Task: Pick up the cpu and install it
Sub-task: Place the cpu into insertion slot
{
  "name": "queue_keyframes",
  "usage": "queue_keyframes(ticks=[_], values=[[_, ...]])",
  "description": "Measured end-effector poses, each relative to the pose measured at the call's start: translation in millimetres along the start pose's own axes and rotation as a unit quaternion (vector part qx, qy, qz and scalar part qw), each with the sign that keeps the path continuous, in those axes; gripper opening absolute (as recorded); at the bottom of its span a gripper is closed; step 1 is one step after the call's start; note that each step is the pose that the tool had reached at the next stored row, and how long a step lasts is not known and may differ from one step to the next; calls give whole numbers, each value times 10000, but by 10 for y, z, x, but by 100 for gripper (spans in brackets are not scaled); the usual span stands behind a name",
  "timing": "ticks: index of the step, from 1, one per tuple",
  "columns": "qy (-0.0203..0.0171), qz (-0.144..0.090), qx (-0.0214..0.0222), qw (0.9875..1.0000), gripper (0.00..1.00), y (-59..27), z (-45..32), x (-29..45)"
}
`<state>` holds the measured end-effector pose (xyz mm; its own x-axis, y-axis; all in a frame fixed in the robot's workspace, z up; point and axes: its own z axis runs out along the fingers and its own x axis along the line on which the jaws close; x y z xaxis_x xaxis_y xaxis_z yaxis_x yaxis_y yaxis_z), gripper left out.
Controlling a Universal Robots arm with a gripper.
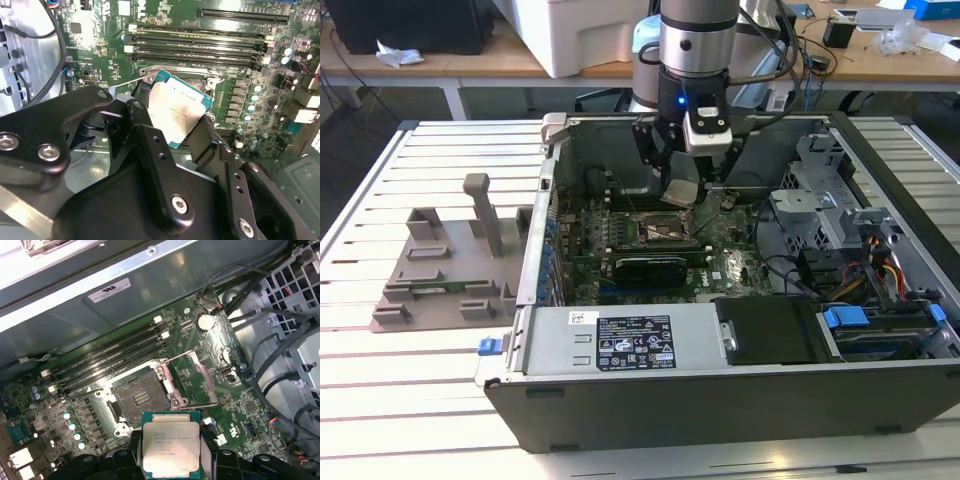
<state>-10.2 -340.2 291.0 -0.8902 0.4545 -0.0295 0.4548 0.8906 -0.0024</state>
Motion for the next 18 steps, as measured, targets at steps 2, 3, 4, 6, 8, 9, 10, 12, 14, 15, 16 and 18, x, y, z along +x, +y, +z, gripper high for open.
queue_keyframes(ticks=[2, 3, 4, 6, 8, 9, 10, 12, 14, 15, 16, 18], values=[[0, 126, 4, 9999, 54, 0, 0, 0], [0, 190, 5, 9998, 54, 0, 0, 0], [0, 267, 8, 9996, 54, 0, 0, 0], [1, 343, 10, 9994, 54, 0, 0, 0], [1, 417, 12, 9991, 54, 0, 0, 0], [1, 458, 14, 9990, 54, 0, 0, 0], [1, 478, 14, 9989, 54, 0, 0, 0], [1, 524, 15, 9986, 54, 0, 0, 0], [1, 546, 16, 9985, 54, 0, 0, 0], [1, 559, 16, 9984, 54, 0, 0, 0], [1, 575, 17, 9983, 54, 0, 0, 0], [1, 605, 18, 9982, 54, 0, 0, 0]])
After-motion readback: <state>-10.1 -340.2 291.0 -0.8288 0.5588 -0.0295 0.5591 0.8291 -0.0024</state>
